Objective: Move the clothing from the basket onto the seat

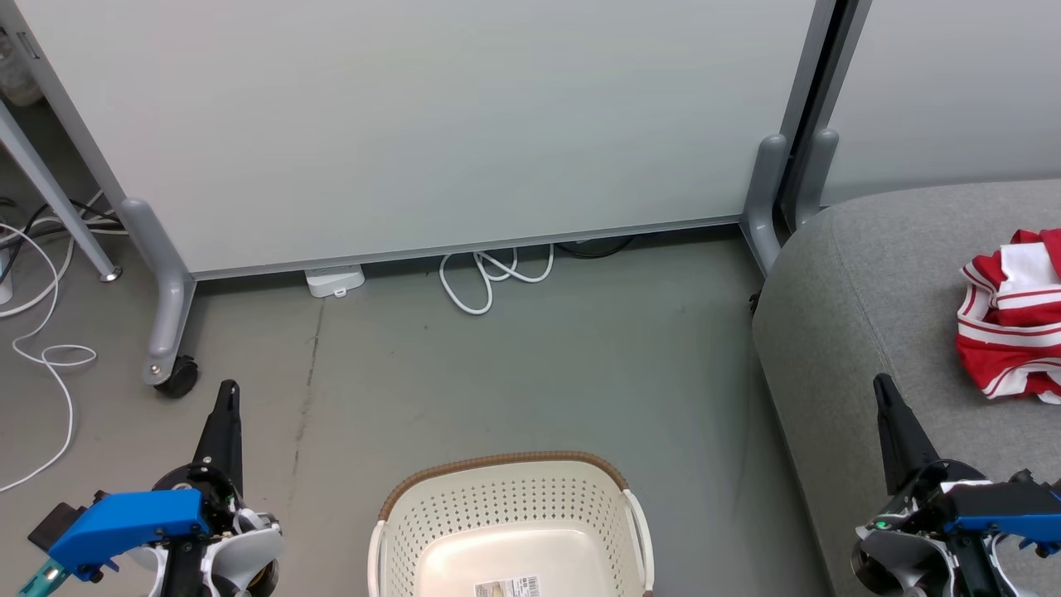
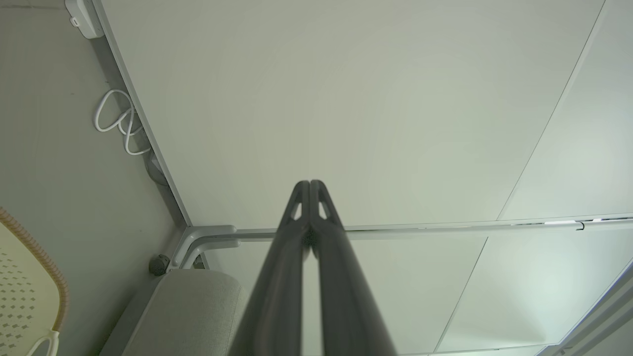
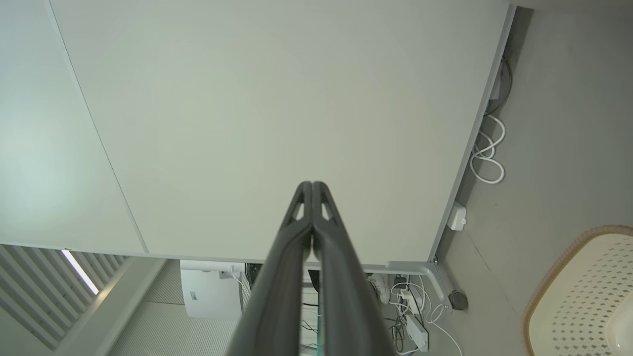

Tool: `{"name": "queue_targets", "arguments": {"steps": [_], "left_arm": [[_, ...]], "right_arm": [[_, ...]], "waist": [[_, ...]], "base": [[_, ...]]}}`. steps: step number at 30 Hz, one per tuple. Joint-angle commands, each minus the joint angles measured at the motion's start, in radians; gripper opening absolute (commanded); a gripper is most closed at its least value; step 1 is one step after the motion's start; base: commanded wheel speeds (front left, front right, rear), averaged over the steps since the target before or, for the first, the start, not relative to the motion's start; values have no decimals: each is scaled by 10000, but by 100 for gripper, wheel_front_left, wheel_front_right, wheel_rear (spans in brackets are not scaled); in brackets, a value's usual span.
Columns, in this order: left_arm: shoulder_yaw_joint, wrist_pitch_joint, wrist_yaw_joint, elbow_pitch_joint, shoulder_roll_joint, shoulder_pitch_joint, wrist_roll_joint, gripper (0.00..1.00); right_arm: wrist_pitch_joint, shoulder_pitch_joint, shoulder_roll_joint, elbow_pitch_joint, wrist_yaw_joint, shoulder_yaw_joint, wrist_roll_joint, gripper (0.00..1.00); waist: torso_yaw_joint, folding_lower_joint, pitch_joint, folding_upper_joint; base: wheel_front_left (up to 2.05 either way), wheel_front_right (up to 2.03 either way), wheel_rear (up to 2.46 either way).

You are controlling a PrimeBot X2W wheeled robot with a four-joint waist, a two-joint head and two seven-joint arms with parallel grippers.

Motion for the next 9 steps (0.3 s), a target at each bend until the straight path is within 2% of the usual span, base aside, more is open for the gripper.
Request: {"name": "queue_targets", "arguments": {"steps": [1, 9], "left_arm": [[34, 40, -44, -37, 16, -121, -14, 0], [34, 40, -44, -37, 16, -121, -14, 0]], "right_arm": [[52, -51, 27, -35, 4, -19, 20, 0], [52, -51, 26, -35, 4, -19, 20, 0]], "waist": [[0, 0, 1, -1], [0, 0, 1, -1]], "base": [[0, 0, 0], [0, 0, 0]]}}
